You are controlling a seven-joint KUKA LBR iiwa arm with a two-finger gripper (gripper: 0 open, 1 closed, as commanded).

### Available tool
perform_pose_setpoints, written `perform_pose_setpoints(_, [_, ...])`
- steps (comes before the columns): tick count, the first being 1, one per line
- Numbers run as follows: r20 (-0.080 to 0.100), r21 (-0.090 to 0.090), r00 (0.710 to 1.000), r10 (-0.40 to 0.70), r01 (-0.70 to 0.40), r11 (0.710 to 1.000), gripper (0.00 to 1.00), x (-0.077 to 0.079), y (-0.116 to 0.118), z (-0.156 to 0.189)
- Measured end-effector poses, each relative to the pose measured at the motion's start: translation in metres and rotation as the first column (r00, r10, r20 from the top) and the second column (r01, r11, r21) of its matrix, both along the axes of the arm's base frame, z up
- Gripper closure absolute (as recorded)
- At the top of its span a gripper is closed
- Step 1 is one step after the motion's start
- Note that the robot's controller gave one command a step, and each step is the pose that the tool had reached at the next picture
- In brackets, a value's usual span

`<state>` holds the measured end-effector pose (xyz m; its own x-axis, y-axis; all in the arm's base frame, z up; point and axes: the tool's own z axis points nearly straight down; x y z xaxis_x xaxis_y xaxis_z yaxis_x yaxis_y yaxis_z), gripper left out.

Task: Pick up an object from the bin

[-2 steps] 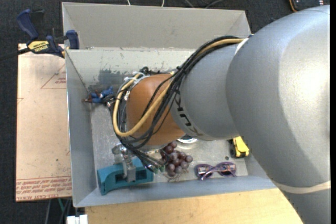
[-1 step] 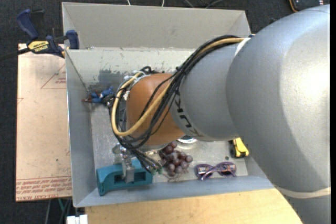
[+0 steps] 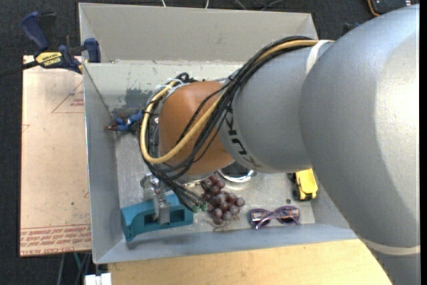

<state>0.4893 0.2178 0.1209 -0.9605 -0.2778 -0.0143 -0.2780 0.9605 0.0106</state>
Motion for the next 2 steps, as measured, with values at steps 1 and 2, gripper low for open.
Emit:
perform_pose_setpoints(1, [-0.007,-0.002,0.999,-0.039,0.039,0.999,1.0,-0.01,-0.009,0.052])
perform_pose_setpoints(2, [-0.011,-0.004,1.0,0.011,-0.011,1.0,1.0,0.005,-0.01,0.058])
